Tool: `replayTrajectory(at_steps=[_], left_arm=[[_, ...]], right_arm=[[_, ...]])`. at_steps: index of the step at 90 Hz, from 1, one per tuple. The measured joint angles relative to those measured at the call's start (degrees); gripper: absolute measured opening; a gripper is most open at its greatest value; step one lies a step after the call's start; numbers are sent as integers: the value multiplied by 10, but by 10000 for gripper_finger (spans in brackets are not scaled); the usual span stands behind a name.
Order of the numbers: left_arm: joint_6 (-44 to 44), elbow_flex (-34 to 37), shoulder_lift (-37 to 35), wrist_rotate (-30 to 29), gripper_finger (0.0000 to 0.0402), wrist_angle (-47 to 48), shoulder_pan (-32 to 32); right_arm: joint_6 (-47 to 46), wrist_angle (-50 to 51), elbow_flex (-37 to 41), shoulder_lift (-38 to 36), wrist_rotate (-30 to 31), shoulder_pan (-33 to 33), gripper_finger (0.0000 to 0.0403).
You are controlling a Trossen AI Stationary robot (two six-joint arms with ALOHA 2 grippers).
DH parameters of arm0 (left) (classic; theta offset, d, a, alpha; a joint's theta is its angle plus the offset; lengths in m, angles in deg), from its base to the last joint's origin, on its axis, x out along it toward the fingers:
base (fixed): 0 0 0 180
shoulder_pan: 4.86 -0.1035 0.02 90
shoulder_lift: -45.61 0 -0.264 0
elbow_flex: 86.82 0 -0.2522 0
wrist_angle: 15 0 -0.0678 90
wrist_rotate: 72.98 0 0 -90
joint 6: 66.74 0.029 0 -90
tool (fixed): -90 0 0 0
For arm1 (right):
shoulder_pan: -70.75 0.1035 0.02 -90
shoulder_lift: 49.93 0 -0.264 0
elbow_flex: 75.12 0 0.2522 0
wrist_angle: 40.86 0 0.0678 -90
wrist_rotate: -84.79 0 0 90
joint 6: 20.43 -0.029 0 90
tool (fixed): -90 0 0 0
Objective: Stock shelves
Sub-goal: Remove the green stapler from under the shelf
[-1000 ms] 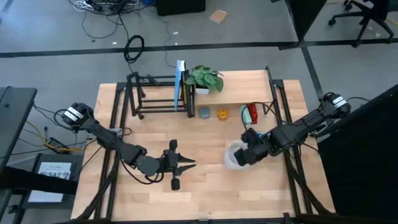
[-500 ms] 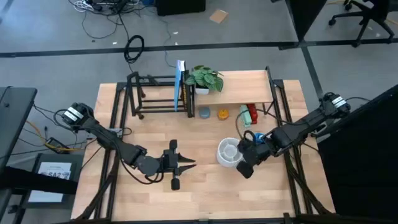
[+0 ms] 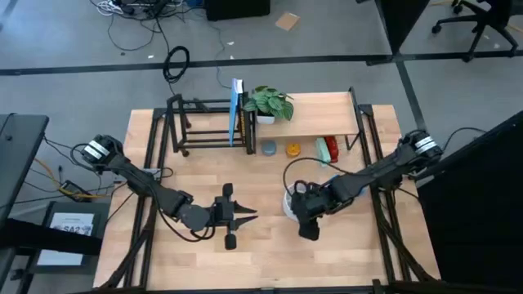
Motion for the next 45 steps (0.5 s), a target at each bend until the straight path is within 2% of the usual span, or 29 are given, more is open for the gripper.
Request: replayTrajectory(at_steps=[13,17,28,45], left_arm=[[0,0,0,0,41,0,0],[0,0,0,0,41,0,0],[-1,0,0,0,41,0,0],[-2,0,0,0,41,0,0]], right_arm=[[-9,66,-51,6,-8,5,37],[-14,86,-63,5,-17,6,15],[-44,125,-86,6,-31,16,10],[-42,114,-98,5,-27,51,5]])
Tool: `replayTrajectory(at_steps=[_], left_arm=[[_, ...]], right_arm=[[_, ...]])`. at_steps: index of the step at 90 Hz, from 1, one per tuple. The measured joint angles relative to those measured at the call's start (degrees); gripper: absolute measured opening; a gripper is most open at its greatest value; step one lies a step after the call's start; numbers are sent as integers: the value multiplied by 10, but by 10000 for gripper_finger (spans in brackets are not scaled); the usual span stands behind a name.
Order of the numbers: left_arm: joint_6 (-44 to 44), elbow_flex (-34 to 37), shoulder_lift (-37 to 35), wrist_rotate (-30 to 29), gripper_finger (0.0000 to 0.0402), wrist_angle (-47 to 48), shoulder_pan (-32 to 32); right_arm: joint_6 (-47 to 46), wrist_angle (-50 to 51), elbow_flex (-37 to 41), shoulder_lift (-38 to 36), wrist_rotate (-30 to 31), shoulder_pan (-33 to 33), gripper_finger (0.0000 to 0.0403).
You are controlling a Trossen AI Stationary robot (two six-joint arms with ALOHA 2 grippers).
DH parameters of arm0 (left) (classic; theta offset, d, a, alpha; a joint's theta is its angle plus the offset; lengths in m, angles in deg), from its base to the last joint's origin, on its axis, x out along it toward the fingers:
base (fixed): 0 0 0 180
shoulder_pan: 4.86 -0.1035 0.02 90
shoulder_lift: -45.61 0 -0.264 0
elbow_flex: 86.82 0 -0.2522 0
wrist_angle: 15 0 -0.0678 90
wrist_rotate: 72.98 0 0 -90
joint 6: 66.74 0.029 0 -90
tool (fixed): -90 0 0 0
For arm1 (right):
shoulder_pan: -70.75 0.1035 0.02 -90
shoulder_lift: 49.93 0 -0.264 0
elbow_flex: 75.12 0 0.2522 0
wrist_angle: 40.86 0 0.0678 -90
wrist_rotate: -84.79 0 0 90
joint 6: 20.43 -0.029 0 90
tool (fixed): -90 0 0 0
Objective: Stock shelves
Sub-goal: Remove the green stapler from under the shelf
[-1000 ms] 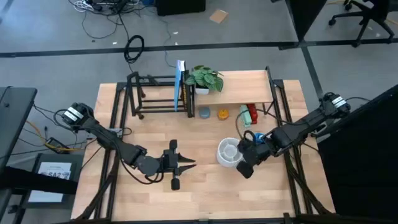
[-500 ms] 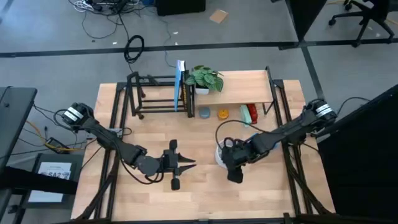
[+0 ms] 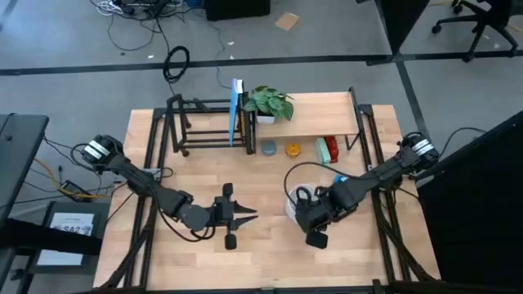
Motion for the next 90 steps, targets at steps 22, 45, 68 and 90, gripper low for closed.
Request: replayTrajectory(at_steps=[22,45,68,90], left_arm=[[0,0,0,0,41,0,0],[0,0,0,0,41,0,0],[-1,0,0,0,41,0,0],[-1,0,0,0,41,1,0]], right_arm=[[100,-53,0,0,95,19,29],[115,-40,24,-1,134,7,136],[114,-63,61,-1,117,5,144],[111,-62,63,3,107,6,31]])
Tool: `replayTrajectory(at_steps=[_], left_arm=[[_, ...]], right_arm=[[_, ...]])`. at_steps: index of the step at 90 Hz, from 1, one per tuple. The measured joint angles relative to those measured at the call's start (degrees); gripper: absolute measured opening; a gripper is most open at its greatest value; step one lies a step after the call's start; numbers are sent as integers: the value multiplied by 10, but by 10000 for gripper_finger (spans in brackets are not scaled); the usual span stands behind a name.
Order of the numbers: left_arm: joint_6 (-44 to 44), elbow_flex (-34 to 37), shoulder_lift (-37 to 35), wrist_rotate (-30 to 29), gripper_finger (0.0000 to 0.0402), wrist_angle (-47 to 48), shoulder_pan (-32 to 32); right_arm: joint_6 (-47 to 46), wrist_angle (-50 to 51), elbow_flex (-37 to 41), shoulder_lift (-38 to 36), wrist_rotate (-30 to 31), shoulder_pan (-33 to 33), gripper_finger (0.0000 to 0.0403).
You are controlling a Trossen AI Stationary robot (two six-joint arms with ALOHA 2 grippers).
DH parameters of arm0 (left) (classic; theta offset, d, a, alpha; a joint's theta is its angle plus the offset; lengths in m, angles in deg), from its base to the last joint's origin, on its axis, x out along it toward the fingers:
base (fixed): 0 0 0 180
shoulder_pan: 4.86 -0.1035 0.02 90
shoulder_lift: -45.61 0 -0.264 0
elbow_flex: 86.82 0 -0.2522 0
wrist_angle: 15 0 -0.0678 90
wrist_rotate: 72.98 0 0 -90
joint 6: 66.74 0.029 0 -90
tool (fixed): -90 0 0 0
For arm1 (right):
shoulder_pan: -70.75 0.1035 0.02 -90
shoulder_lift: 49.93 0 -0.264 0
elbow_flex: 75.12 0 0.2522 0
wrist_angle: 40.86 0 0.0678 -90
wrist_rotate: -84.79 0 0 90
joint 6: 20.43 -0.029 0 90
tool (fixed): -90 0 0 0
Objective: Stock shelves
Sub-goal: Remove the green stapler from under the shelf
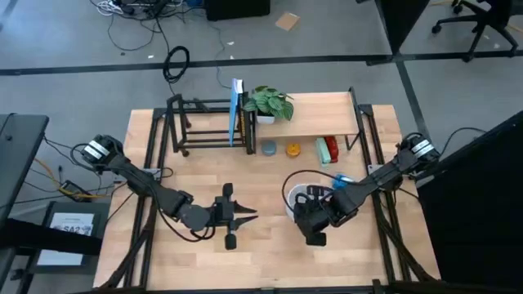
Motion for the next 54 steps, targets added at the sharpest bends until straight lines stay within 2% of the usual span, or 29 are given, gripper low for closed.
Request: replayTrajectory(at_steps=[7,24,33,40,54], left_arm=[[0,0,0,0,41,0,0],[0,0,0,0,41,1,0],[0,0,0,0,41,1,0],[0,0,0,0,41,1,0],[0,0,0,0,41,1,0]], right_arm=[[-2,0,0,1,-17,2,7],[-91,18,-13,-7,-61,7,2],[-151,34,-21,-13,-125,19,1],[-203,62,-18,-15,-168,37,1],[-310,172,-17,-15,-182,86,0]])
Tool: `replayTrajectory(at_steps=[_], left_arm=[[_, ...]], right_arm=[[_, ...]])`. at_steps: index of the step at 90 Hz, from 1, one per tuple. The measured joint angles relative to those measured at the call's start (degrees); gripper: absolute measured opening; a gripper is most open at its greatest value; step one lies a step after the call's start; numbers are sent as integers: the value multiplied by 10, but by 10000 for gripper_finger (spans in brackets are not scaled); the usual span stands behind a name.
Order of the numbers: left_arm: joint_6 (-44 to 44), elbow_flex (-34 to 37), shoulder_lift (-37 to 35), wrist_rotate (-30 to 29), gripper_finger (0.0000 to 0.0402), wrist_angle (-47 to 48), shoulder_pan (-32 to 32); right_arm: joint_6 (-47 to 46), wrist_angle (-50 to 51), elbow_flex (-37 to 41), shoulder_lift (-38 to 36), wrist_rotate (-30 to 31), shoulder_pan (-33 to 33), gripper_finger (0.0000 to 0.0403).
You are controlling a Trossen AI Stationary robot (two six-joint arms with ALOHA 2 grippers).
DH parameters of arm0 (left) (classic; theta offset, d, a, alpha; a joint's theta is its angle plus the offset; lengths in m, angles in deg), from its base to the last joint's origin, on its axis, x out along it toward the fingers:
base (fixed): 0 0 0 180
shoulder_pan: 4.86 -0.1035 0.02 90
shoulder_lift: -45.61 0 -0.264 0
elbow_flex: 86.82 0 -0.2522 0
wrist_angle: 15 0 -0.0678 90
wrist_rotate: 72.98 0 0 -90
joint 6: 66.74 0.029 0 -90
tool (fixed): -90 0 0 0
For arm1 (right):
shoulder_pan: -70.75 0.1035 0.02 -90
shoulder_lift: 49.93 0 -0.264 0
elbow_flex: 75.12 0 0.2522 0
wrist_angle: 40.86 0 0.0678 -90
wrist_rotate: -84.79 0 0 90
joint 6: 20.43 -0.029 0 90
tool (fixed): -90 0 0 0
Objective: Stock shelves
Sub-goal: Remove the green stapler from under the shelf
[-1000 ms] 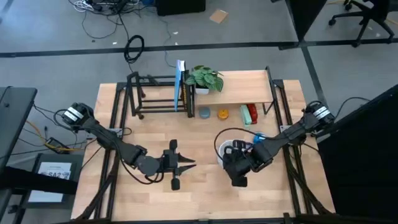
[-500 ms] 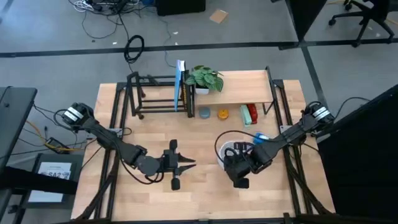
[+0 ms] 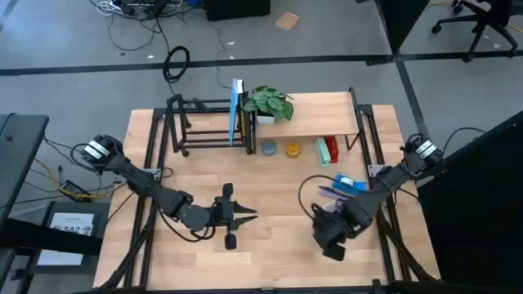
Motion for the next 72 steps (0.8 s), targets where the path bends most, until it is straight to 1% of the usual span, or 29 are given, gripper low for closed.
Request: replayTrajectory(at_steps=[11,20,34,42,63,72], left_arm=[[0,0,0,0,41,0,0],[1,0,0,0,41,0,0],[1,0,0,0,41,0,0],[1,0,0,0,41,0,1],[0,0,0,0,41,0,1],[0,0,0,0,41,0,1]], right_arm=[[-68,103,0,0,0,27,0],[-71,147,0,0,4,37,0],[-46,155,1,-6,30,41,0],[-48,155,0,-16,37,43,0],[-105,156,1,-47,50,74,3],[-130,156,0,-51,71,94,10]])
